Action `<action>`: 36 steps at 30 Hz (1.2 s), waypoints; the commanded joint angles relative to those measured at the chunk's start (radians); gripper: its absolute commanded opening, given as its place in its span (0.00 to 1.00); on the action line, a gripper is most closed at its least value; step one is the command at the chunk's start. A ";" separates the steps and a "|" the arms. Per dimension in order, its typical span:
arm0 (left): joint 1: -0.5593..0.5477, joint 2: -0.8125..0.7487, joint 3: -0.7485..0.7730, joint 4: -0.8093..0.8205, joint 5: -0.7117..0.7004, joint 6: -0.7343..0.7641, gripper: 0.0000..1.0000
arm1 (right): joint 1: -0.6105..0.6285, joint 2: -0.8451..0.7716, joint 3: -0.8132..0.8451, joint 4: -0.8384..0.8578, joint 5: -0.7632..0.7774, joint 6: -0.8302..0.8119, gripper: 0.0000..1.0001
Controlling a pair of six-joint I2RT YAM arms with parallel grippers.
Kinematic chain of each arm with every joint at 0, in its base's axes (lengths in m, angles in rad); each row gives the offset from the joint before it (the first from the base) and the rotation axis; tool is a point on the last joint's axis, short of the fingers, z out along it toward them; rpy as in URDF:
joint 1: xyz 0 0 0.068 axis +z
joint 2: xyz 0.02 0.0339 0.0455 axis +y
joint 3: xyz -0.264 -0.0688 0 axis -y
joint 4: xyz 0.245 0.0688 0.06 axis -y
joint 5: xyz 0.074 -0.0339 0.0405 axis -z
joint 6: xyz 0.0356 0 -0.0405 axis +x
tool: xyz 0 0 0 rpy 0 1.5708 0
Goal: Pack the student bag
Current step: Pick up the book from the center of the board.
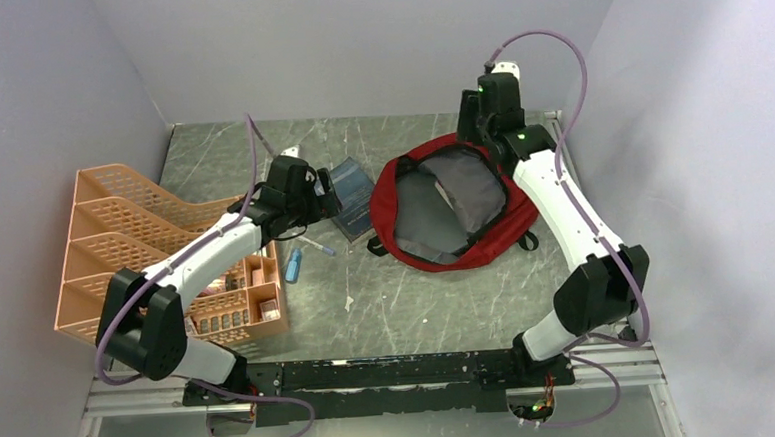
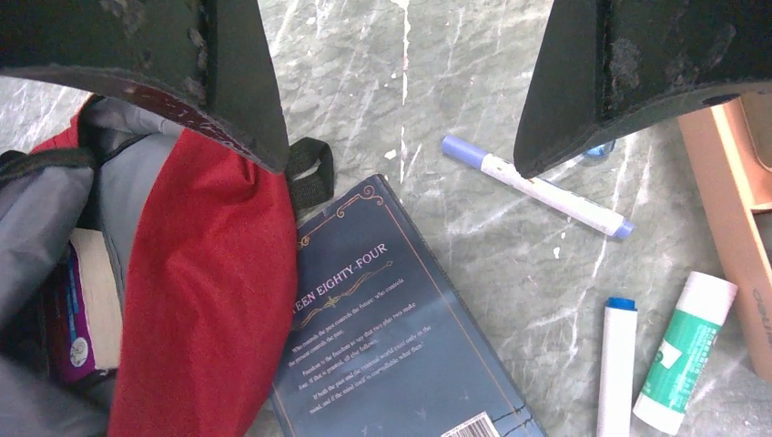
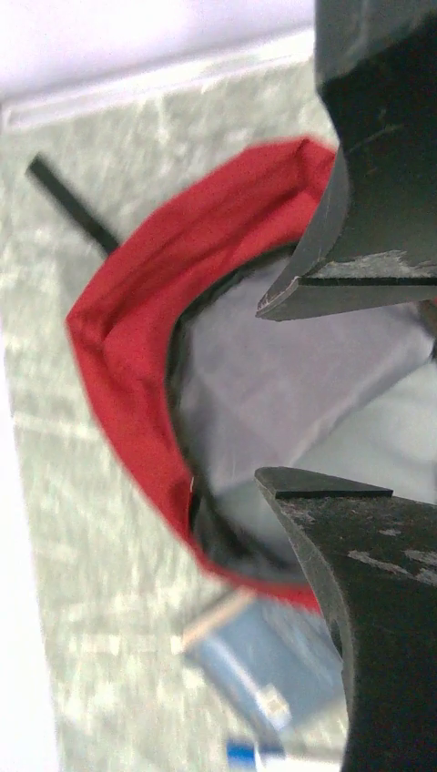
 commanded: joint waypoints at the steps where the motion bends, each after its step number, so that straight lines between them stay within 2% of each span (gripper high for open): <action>1: 0.013 0.017 -0.007 0.050 0.025 -0.045 0.98 | 0.033 0.014 0.019 0.094 -0.324 0.080 0.64; 5: 0.016 0.021 -0.012 0.060 0.032 -0.065 0.98 | 0.110 0.144 0.097 0.099 -0.504 0.073 0.65; 11: 0.030 0.000 -0.026 0.034 0.010 -0.068 0.98 | 0.237 0.456 0.351 -0.016 -0.500 -0.042 0.70; 19: 0.056 -0.048 -0.079 0.037 0.047 -0.074 0.98 | 0.241 0.768 0.619 -0.065 -0.504 -0.141 0.77; 36: 0.075 -0.046 -0.083 0.038 0.083 -0.041 0.98 | 0.224 0.913 0.662 -0.046 -0.602 -0.146 0.75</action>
